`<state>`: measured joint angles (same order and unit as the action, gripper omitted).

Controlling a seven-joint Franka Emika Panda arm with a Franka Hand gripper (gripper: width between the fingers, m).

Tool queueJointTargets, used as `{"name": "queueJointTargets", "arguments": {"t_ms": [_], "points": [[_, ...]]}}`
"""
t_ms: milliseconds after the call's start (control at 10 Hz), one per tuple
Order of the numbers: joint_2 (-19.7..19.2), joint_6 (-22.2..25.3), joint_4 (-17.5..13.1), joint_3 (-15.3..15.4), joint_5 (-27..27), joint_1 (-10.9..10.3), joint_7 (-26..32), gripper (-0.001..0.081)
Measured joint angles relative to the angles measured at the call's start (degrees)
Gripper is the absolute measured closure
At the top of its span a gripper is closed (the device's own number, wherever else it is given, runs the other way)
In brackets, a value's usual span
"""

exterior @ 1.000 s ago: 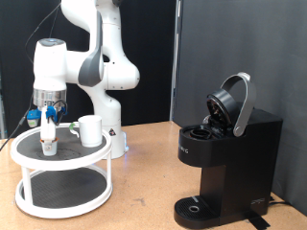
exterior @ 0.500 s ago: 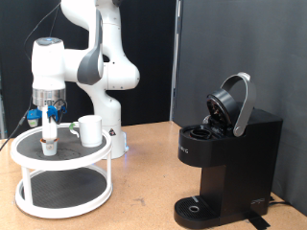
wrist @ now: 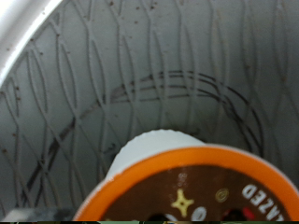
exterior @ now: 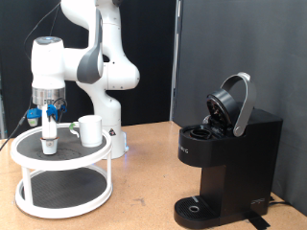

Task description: Make a cup of coffee with the keurig machine

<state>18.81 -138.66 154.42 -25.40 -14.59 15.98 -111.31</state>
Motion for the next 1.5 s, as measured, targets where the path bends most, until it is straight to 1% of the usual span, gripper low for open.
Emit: {"name": "queueJointTargets", "arguments": {"t_ms": [100,300,400,500,600,700,800,900,1000,1100,1200,1300,1400,1500], "points": [[0.64,2.37,-0.84,-0.01,1.28,-0.02,1.09,0.042],[2.96,10.11,-3.98,-0.24,5.57,-0.03,5.1,0.042],[4.06,12.71,-5.37,-0.27,6.04,0.01,5.8,0.042],[5.15,14.61,-6.26,-0.27,6.04,0.03,5.86,0.042],[5.02,14.59,-6.07,-0.27,6.03,0.03,5.86,0.042],[5.03,15.54,-6.24,-0.31,8.09,-0.1,6.36,0.042],[5.09,18.26,-7.24,-0.6,12.79,-0.76,7.92,0.0419],[5.22,21.71,-8.93,-0.91,17.64,-2.02,9.41,0.0418],[5.3,25.38,-10.58,-0.71,20.81,-3.35,9.49,0.0418],[5.35,27.13,-11.59,-0.21,23.64,-4.54,8.85,0.0418],[5.4,27.33,-11.98,0.77,25.41,-5.36,7.19,0.0418],[5.46,27.15,-12.18,2.4,26.19,-5.9,4.19,0.0418],[5.48,26.81,-12.37,4.48,26.24,-6.11,0.24,0.0418],[5.47,26.43,-12.47,5.85,26.21,-5.94,-2.84,0.0418]]}}
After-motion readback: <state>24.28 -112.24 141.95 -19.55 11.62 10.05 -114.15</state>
